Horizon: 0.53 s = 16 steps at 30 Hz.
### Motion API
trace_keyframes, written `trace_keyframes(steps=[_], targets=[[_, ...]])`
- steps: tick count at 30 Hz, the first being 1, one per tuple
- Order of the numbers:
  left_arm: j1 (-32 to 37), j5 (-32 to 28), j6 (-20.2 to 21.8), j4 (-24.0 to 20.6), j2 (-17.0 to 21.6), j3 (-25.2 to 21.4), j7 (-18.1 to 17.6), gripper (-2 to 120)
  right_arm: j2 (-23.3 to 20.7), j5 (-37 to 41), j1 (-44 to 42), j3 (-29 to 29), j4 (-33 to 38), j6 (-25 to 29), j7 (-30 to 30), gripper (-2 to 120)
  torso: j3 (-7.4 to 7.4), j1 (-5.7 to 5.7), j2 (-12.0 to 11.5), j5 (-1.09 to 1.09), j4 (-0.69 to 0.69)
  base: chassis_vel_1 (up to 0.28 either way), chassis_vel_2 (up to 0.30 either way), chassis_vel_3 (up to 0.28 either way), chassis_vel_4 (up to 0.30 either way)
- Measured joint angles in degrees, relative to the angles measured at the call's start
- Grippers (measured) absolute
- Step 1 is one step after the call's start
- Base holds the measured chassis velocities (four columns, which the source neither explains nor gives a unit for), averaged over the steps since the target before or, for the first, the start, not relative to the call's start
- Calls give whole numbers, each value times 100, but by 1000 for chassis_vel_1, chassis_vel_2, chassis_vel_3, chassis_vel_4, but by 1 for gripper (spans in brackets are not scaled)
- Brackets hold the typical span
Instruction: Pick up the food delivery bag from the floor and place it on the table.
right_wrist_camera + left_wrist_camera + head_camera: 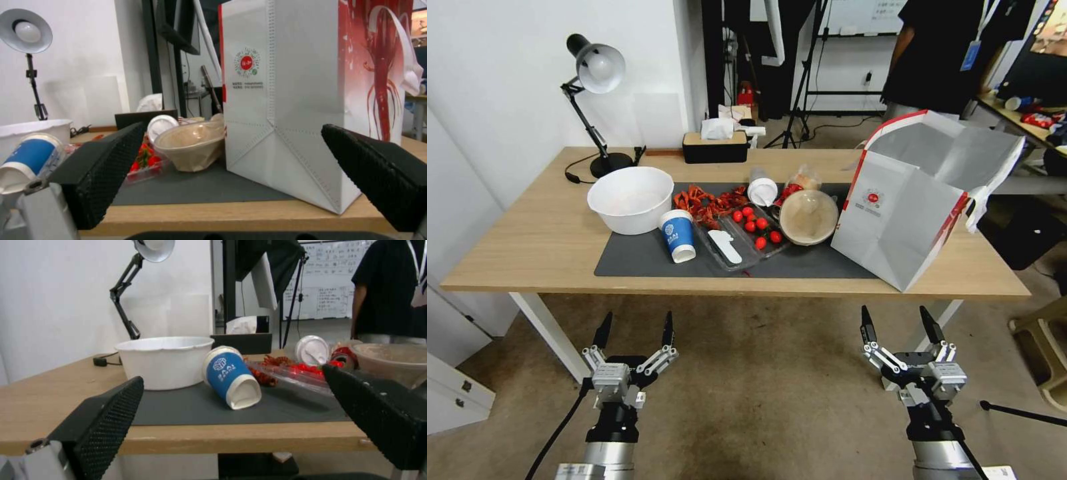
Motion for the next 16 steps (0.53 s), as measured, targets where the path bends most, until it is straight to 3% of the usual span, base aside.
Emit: trace_keyframes(steps=[16], targets=[[21,27,1,-14,-5,-4,6,100,-1,-1,3,-3,12,2,-1,100,0,-1,0,0,0,0,0,0,0]])
